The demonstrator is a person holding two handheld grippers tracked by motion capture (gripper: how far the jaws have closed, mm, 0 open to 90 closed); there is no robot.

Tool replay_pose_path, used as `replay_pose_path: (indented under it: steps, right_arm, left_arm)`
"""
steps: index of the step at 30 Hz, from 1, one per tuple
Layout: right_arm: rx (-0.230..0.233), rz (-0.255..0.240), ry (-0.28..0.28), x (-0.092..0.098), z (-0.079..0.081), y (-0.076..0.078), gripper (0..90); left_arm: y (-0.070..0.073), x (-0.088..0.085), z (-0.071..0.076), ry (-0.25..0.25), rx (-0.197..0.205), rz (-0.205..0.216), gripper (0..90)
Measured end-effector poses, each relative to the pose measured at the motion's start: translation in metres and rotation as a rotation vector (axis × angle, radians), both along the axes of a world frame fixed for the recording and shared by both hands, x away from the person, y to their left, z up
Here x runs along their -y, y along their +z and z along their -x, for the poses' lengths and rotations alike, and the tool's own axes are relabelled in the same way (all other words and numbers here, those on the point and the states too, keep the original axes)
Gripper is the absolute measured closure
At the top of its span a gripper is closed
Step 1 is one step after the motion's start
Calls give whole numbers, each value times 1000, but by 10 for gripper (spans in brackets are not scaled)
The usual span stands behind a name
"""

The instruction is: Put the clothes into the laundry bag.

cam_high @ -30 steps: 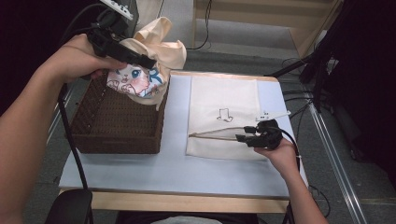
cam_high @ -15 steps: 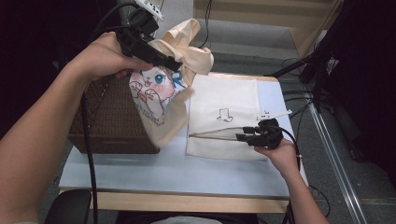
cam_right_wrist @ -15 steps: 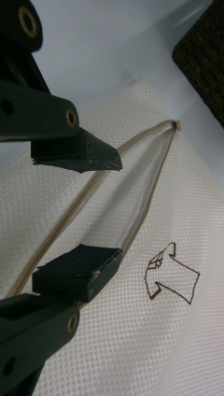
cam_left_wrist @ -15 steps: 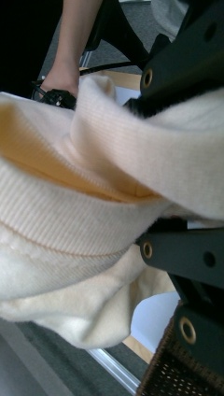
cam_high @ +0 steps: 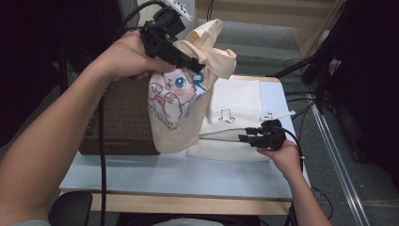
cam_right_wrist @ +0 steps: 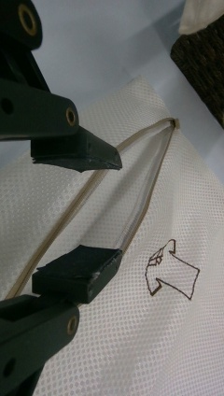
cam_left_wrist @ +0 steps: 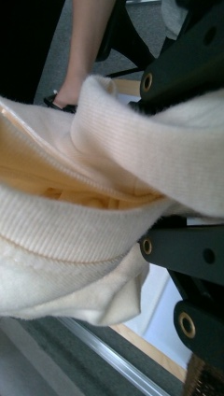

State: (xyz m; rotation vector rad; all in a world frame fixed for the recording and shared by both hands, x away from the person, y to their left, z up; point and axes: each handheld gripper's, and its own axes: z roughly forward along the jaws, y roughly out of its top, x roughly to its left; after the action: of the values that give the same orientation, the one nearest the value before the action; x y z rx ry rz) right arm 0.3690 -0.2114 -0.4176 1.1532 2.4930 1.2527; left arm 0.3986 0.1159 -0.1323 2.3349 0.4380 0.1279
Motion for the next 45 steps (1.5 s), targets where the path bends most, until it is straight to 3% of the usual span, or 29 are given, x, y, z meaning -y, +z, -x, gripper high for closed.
replay_pose_path:
  steps: [8,14,23,32,35,40,45]
  right_arm:
    - [5,7,-8,2,0,0,498]
    - [8,7,-24,5,0,0,493]
    - [6,7,-36,7,-2,-2,498]
    - [15,30,-53,8,-4,-4,470]
    - [21,40,-47,7,-4,-5,456]
    - [43,56,-47,6,-5,-7,439]
    - [33,57,-64,10,-8,-9,439]
  left_arm:
    - [-20,22,9,-45,-37,15,633]
    - [-31,27,21,-92,-46,34,631]
    - [-52,15,39,-89,-81,72,629]
    - [-40,-5,60,-99,-79,95,626]
    - [-46,-6,60,-86,-84,94,625]
    - [-62,-6,70,-112,-102,113,624]
    - [-51,-14,84,-114,-81,120,624]
